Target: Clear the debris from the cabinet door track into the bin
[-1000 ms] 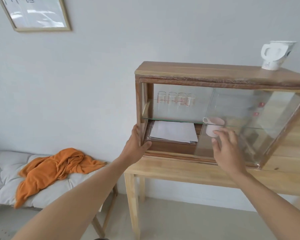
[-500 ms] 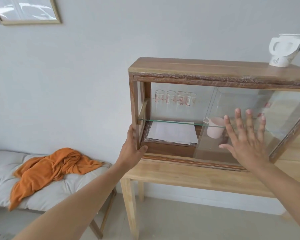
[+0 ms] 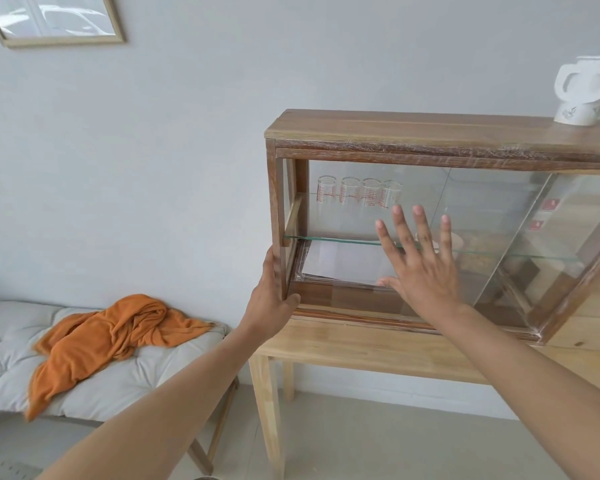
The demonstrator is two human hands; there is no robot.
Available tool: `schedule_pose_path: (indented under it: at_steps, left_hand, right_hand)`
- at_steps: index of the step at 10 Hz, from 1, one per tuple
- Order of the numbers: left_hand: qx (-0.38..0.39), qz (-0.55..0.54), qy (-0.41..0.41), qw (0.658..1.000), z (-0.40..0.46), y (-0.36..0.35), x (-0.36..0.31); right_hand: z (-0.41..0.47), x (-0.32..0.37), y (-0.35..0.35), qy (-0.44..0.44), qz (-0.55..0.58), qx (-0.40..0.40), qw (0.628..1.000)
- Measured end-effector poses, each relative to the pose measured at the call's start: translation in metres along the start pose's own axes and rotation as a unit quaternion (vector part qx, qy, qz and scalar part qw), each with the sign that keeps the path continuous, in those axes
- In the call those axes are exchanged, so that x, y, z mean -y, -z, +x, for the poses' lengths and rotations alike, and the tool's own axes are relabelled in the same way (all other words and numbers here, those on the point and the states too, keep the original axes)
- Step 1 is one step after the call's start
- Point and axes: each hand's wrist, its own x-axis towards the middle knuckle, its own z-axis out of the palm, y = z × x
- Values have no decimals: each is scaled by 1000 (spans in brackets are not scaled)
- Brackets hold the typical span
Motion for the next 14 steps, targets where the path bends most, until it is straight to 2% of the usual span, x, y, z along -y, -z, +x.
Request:
schedule_pose_path:
  at_steps: [8,11,12,13,14]
  left_hand:
    - [-25,4,12,1000,0,-6,-4]
    - [-1,36,32,999,-3,-1,-7]
    - [17,60,42,997,-4,7,-17]
    - [14,128,60,990,-11,13,-40]
    - [3,226,79,971,-26,16,-75]
  right_hand:
    - [46,73,-1,2,50,-14,999]
    - [61,102,5,-6,79,-11,997]
    - [60,98,13,7,77,-9,997]
    - [53,90,31,29,70,12,997]
    - [33,71,51,45,79,89,992]
